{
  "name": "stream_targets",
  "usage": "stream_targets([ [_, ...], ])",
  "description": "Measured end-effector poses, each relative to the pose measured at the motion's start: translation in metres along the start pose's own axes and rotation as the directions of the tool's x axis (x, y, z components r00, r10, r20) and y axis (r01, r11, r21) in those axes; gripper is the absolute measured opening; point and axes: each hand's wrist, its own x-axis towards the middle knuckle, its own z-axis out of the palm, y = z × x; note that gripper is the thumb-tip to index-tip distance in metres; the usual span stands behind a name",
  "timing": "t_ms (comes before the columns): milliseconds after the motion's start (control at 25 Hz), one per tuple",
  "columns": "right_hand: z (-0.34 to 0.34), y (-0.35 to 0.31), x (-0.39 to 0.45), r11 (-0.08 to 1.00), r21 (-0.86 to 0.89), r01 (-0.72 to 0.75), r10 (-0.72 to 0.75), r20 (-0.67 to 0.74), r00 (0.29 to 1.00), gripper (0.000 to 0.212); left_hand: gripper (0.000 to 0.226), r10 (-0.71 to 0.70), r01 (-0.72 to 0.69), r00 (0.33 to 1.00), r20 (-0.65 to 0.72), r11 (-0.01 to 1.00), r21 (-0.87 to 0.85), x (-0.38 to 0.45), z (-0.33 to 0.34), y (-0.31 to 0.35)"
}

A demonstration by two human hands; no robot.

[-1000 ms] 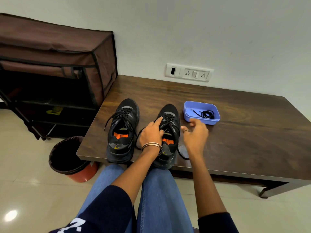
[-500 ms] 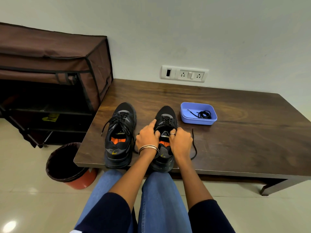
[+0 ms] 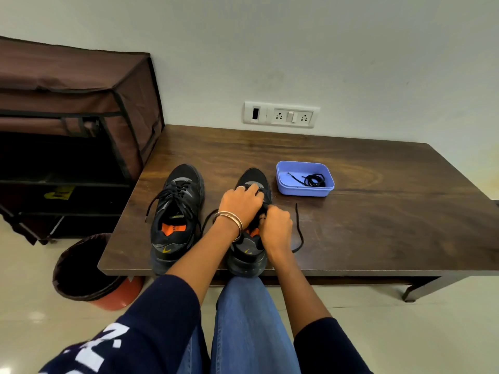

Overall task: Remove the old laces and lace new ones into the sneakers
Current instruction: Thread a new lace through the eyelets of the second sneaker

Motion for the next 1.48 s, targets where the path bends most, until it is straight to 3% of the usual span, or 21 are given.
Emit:
stream_targets([
  [160,0.001,0.001,0.003,1.000,0.003,-0.026,0.026,0.007,1.000,0.020,0.022,-0.267,0.261,0.964,0.020,0.922,-0.286,0.001,0.000,0.002],
  [200,0.002,0.001,0.003,0.999,0.021,-0.038,0.037,0.020,0.999,0.020,0.023,-0.423,0.403,0.905,0.043,0.822,-0.402,0.001,0.004,-0.003],
  [280,0.004,-0.001,0.002,0.997,0.046,-0.060,0.057,0.054,0.997,0.019,0.024,-0.688,0.645,0.689,0.226,0.442,-0.623,0.003,0.008,-0.017],
  [320,0.004,-0.002,0.002,0.996,0.052,-0.067,0.064,0.064,0.996,0.019,0.023,-0.727,0.690,0.600,0.332,0.262,-0.674,0.003,0.006,-0.021],
  [360,0.003,-0.003,0.003,0.995,0.063,-0.076,0.072,0.067,0.995,0.019,0.022,-0.726,0.711,0.550,0.412,0.149,-0.687,0.003,0.003,-0.021],
  [400,0.003,-0.003,0.004,0.994,0.072,-0.084,0.079,0.069,0.994,0.020,0.022,-0.716,0.723,0.537,0.446,0.118,-0.680,0.003,-0.001,-0.019],
  [440,0.002,-0.004,0.004,0.993,0.077,-0.088,0.083,0.073,0.994,0.020,0.023,-0.728,0.717,0.566,0.386,0.203,-0.667,0.003,-0.004,-0.017],
  [520,0.001,-0.005,0.003,0.993,0.075,-0.087,0.081,0.080,0.993,0.021,0.027,-0.610,0.505,0.792,0.007,0.649,-0.569,-0.001,-0.006,-0.014],
  [560,0.001,-0.005,0.003,0.993,0.081,-0.085,0.078,0.081,0.994,0.021,0.025,-0.412,0.293,0.892,-0.183,0.839,-0.459,-0.002,-0.003,-0.014],
  [600,0.001,-0.006,0.001,0.993,0.089,-0.079,0.072,0.079,0.994,0.022,0.023,-0.202,0.106,0.944,-0.261,0.934,-0.342,0.000,0.000,-0.016],
  [640,0.000,-0.006,0.000,0.992,0.098,-0.074,0.067,0.076,0.995,0.022,0.024,-0.040,-0.015,0.974,-0.223,0.970,-0.241,0.001,0.001,-0.017],
  [680,0.000,-0.005,-0.001,0.993,0.103,-0.065,0.057,0.072,0.996,0.022,0.026,0.031,-0.046,0.995,-0.092,0.985,-0.165,0.001,0.001,-0.015],
  [760,-0.003,-0.006,-0.003,0.993,0.102,-0.057,0.049,0.077,0.996,0.021,0.029,0.014,-0.008,0.997,0.081,0.998,-0.065,-0.002,-0.002,-0.007],
  [880,-0.006,-0.006,-0.003,0.994,0.094,-0.064,0.056,0.083,0.995,0.021,0.026,-0.074,0.079,0.995,0.062,0.994,-0.078,-0.004,-0.006,0.002],
  [1000,-0.004,-0.007,-0.003,0.995,0.079,-0.063,0.057,0.081,0.995,0.020,0.023,-0.220,0.227,0.974,0.057,0.923,-0.312,-0.003,-0.009,0.000],
  [1080,-0.002,-0.006,-0.002,0.996,0.065,-0.066,0.061,0.081,0.995,0.020,0.025,-0.453,0.379,0.891,-0.018,0.766,-0.519,-0.010,-0.010,-0.004],
  [1160,-0.002,-0.006,-0.001,0.995,0.047,-0.088,0.084,0.079,0.993,0.021,0.025,-0.709,0.519,0.705,-0.006,0.522,-0.676,-0.014,-0.014,-0.019],
  [1200,-0.002,-0.006,-0.001,0.995,0.039,-0.096,0.092,0.086,0.992,0.021,0.023,-0.747,0.542,0.664,0.009,0.473,-0.695,-0.014,-0.012,-0.027],
  [1280,0.000,-0.007,0.000,0.995,0.032,-0.098,0.095,0.095,0.991,0.021,0.021,-0.697,0.518,0.717,-0.002,0.535,-0.667,-0.018,-0.011,-0.040],
  [1360,0.000,-0.007,0.001,0.994,0.046,-0.096,0.091,0.091,0.992,0.020,0.035,-0.574,0.427,0.814,-0.085,0.692,-0.582,-0.018,-0.011,-0.039],
  [1480,0.000,-0.007,-0.001,0.995,0.065,-0.075,0.070,0.078,0.994,0.021,0.031,-0.244,0.182,0.962,-0.125,0.910,-0.373,-0.013,-0.016,-0.020],
])
